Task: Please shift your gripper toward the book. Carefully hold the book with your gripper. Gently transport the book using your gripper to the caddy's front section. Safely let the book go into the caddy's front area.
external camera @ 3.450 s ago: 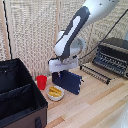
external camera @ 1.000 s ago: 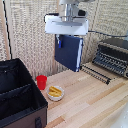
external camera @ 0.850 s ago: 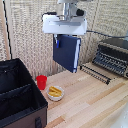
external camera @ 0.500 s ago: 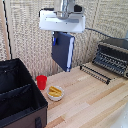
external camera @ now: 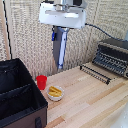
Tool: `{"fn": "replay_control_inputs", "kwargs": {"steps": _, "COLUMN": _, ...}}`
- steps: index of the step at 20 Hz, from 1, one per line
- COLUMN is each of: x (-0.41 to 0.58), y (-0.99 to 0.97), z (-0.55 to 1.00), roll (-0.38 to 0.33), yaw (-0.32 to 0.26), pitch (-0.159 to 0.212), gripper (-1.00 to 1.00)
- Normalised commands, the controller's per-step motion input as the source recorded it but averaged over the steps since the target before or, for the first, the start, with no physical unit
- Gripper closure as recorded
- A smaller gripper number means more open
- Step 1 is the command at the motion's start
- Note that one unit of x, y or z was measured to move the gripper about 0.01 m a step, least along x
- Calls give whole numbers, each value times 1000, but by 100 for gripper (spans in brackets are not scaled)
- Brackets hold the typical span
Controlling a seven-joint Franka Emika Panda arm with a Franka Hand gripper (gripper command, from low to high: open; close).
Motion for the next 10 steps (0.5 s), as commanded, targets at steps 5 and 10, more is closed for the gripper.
{"fn": "replay_control_inputs", "kwargs": {"steps": 5, "x": 0, "y": 678, "z": 106, "roll": -8, "yaw": -186, "pitch": 0, "gripper": 100}}
{"fn": "replay_control_inputs", "kwargs": {"steps": 10, "x": 0, "y": 681, "z": 106, "roll": -8, "yaw": -188, "pitch": 0, "gripper": 100}}
